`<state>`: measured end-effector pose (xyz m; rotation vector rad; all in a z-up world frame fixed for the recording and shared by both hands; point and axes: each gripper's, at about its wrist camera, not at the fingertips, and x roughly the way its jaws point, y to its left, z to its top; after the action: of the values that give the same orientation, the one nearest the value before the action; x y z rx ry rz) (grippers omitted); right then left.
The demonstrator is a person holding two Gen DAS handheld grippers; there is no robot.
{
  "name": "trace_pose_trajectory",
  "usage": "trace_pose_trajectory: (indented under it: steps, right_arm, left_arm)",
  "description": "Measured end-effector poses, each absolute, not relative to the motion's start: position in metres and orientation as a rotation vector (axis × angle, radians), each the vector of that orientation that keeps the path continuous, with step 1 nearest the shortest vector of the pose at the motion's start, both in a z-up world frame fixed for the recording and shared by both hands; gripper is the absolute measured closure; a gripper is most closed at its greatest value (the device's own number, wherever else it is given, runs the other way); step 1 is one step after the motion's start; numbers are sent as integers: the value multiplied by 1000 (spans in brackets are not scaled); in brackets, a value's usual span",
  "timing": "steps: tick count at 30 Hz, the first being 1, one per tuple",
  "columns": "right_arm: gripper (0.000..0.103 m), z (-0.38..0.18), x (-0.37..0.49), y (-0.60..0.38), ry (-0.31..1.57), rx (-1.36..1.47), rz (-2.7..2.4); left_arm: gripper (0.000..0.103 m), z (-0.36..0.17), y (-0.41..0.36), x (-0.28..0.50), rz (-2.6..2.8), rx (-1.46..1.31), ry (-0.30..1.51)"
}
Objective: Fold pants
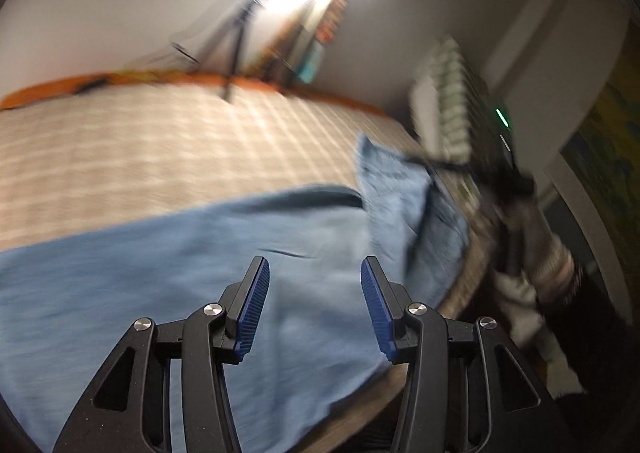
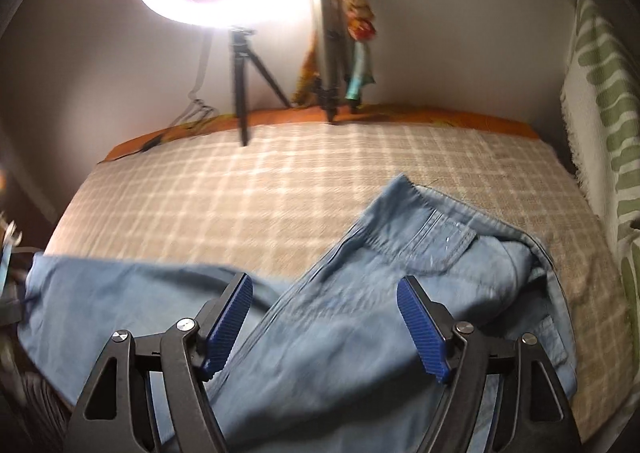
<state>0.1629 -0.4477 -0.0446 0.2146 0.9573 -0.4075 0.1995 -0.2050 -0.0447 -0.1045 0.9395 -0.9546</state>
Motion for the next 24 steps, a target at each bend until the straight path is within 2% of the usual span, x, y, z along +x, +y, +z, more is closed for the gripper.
trace_pose_trajectory:
  steps: [8,16,19,20,23,24]
  right_arm:
    - [25,-87,233,-505,1089,263,-578]
    - [25,-121,264,-535,1162,266,-699]
    - [30,-131,269,-539,1193,244,-727]
    - [34,-134,270,-541,1202,247,-728]
    - [56,-138,266,-546,1181,318,-701]
    - [74,-137,264,-546,1166,318,-703]
  left_arm:
    - [54,-92,-285,191,-1065,-67,1088]
    - [54,-119,-312,181,-1118,-86,1161]
    - [54,-120,-318,180,-1123,-83,1154]
    - [54,-120,-319,181,-1122,-86,1154]
    - [57,-118,-319,178,-1127,-90,1146]
    - [57,-117,-320,176,-1131,-80,1134]
